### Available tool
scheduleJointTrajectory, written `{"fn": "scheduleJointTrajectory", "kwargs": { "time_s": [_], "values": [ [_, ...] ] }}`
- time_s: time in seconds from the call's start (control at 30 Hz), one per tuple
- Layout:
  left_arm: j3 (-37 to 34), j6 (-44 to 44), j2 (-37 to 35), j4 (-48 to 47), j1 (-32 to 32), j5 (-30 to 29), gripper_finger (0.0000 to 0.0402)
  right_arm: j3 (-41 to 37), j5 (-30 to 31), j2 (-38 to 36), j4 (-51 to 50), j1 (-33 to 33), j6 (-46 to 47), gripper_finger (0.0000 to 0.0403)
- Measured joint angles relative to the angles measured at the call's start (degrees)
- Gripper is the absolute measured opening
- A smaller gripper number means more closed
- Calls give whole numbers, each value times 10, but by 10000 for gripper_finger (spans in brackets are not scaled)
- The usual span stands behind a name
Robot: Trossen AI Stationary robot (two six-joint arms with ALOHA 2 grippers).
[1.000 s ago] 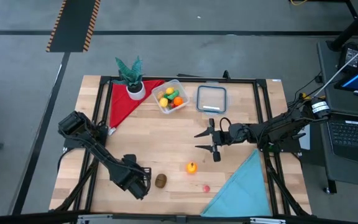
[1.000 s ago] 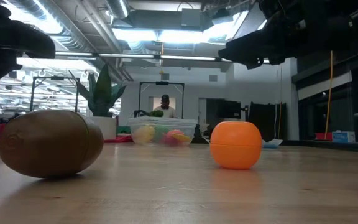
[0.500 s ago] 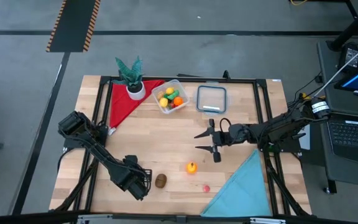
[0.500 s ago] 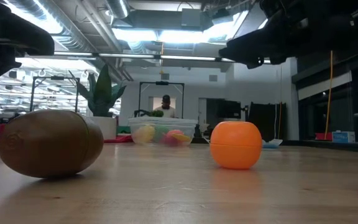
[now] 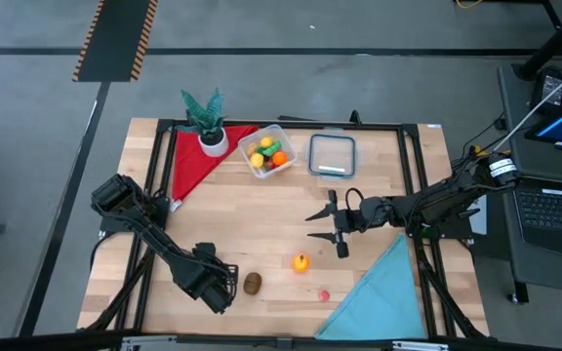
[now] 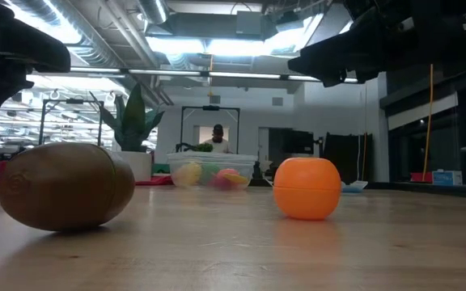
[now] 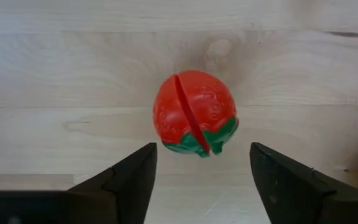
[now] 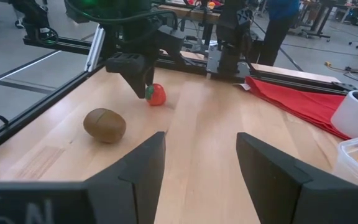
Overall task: Pick and placing Produce into tupperware
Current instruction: Put the strawberry into the transparent bin
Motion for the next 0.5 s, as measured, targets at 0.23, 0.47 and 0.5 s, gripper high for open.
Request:
{"fn": "scheduleJointTrajectory", "kwargs": {
  "time_s": [0.23,0.47,0.5],
  "values": [
    [0,0,0,0,0,-4,291,0,0,0,-3,0,0,200],
    [0,-4,0,1,5,-26,293,0,0,0,-4,0,2,200],
    [0,-6,0,2,7,-42,292,0,0,0,-4,0,3,200]
  ]
}}
